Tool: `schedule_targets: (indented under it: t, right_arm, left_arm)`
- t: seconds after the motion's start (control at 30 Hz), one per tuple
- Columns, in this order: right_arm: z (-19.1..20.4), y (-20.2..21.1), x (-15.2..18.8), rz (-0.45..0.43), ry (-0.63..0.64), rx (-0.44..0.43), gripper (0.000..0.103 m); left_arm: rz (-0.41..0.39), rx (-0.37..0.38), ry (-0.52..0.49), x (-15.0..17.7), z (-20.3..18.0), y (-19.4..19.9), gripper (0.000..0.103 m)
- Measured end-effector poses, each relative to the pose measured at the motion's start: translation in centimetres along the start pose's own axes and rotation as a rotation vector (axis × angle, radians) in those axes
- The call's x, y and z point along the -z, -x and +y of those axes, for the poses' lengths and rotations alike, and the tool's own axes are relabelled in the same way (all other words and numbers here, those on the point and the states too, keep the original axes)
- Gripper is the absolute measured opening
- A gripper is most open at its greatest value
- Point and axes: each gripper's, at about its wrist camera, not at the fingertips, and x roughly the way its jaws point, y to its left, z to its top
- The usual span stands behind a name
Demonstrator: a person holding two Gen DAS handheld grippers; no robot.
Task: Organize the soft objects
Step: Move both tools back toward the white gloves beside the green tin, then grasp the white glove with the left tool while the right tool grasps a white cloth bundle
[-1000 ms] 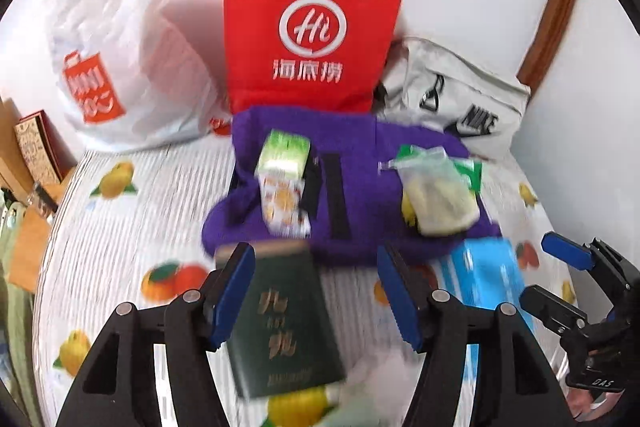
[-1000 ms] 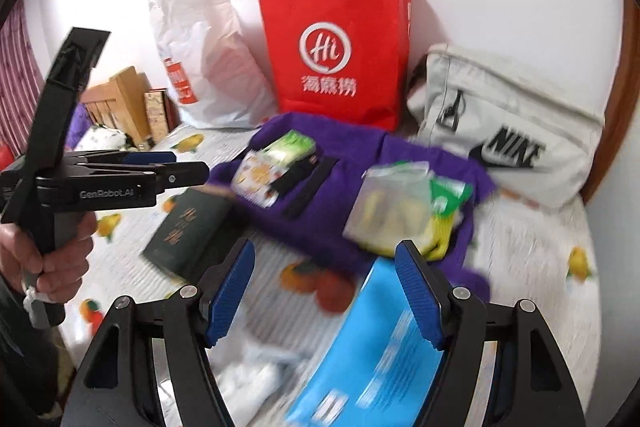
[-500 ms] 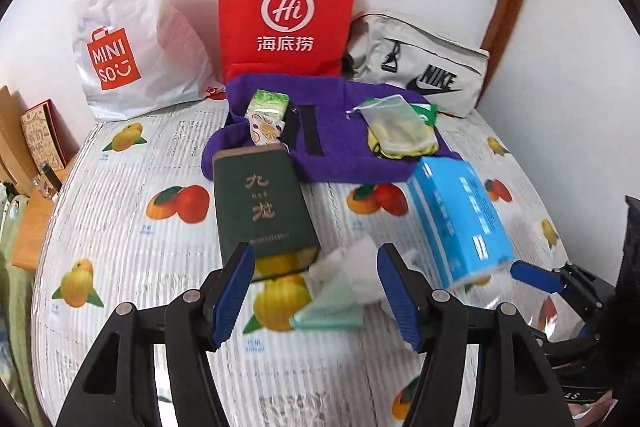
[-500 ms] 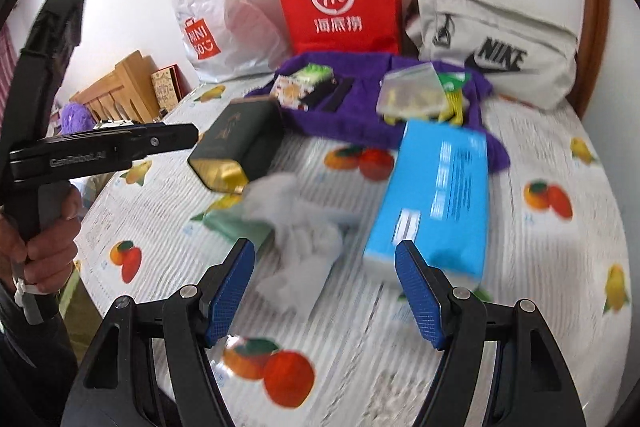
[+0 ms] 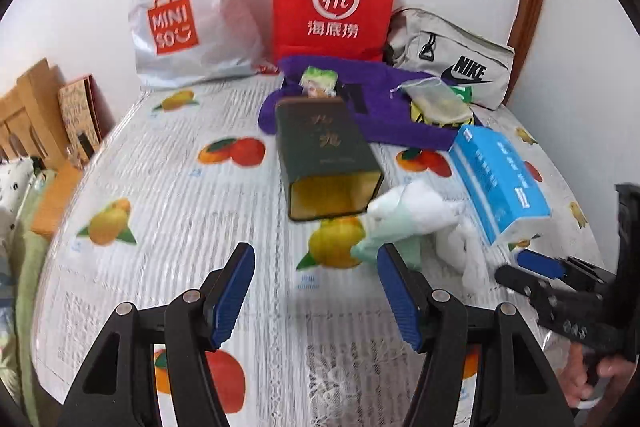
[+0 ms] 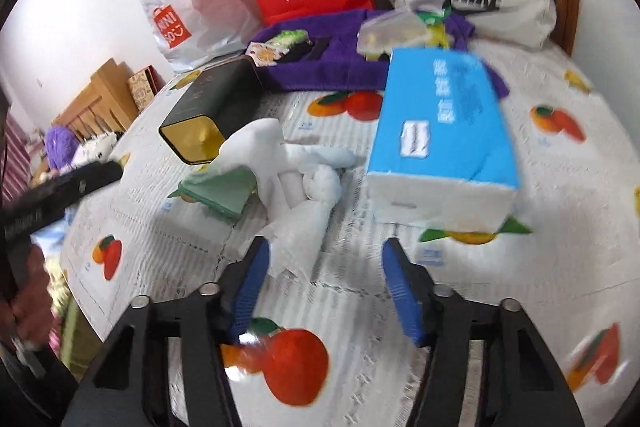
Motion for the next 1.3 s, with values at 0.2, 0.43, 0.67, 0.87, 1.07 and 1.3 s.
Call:
schedule_targets:
  t: [0.2,0.43,0.67,0.87,1.07,1.3]
  right_arm:
    - [0.7,-2.5,-0.5,0.002,-0.005,-0.029,0.029]
    - [1.5,-1.7,0.2,0.005,0.078,-0.02,0.01]
    - [1.2,1.2,2.3,0.022,0.137,-0.021,0.01]
    - [-1.0,2.3,4.4,0.032,0.124,0.039,0.01]
    - [-3.8,2.8,5.1,0.024,0.071,0.102,0.011]
    - [-5.4,2.7,4.5,-0.008,0.022,0.12,0.055]
  left_arm:
    - [0.049,0.025,0.034,0.9,0.9,-1.6,0.062]
    - [0.026,0.068,0.026,0.7,0.3,-1.6,0.061]
    - [0.024,0.165,-0.049,-0.4,-3.0,-2.9,0.068]
    - [0.047,0.193,-0.124,-1.7,-6.4,-5.1,0.071]
    - [0.093,0.18,-0.154,-1.5,-8.4,-8.2,0.072]
    - [0.075,0.089,-0.218,-1.3,-9.5,-10.0,0.063]
